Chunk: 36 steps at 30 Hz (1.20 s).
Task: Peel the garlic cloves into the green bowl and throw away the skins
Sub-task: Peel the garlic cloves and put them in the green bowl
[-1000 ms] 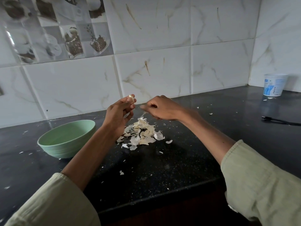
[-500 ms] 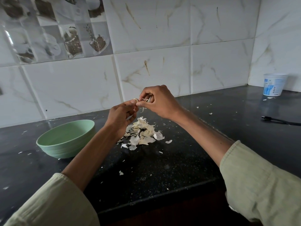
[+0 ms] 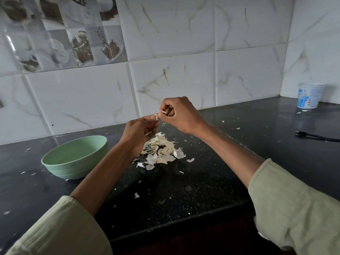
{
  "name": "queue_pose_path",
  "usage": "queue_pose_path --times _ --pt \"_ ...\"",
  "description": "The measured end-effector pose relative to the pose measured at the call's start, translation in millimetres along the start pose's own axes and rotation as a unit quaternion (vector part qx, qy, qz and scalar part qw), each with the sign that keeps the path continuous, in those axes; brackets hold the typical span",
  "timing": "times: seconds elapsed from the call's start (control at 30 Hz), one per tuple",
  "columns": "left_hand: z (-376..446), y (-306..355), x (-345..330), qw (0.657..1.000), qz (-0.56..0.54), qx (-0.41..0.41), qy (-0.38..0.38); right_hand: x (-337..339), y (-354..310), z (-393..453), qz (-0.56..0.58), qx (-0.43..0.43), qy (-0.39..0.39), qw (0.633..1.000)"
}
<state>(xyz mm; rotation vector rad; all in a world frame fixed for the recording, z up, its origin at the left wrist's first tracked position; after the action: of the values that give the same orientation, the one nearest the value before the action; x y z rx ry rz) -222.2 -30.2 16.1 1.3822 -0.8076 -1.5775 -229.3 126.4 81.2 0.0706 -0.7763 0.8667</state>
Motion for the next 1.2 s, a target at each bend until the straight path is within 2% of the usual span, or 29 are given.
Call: queue_pose_path --times 0.37,0.57,0.93,1.2 --pt "0 3 -2 0.999 -0.032 0.0 -0.031 3 2 -1 0.024 -0.003 -0.031 0.999" --pt "-2 6 -2 0.999 -0.03 -0.026 -0.011 1 0 0 0.032 -0.001 -0.016 0.999" --pt "-9 20 -4 0.984 0.106 -0.145 -0.011 2 4 -2 0.014 -0.019 -0.004 1.0" --pt "-11 22 -4 0.979 0.123 -0.164 -0.012 -2 4 -2 -0.025 -0.018 0.011 0.999"
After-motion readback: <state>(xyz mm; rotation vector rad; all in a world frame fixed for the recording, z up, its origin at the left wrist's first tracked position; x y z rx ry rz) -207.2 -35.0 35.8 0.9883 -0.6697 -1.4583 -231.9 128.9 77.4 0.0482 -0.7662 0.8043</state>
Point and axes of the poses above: each hand's wrist, its own z-axis towards the middle knuckle, its own x-axis out of the back of the hand, y = z × x, the point moved 7 cm from there along z, towards the middle knuckle, and after that the axes turned 13 degrees about -z, right-handed, at the moved point
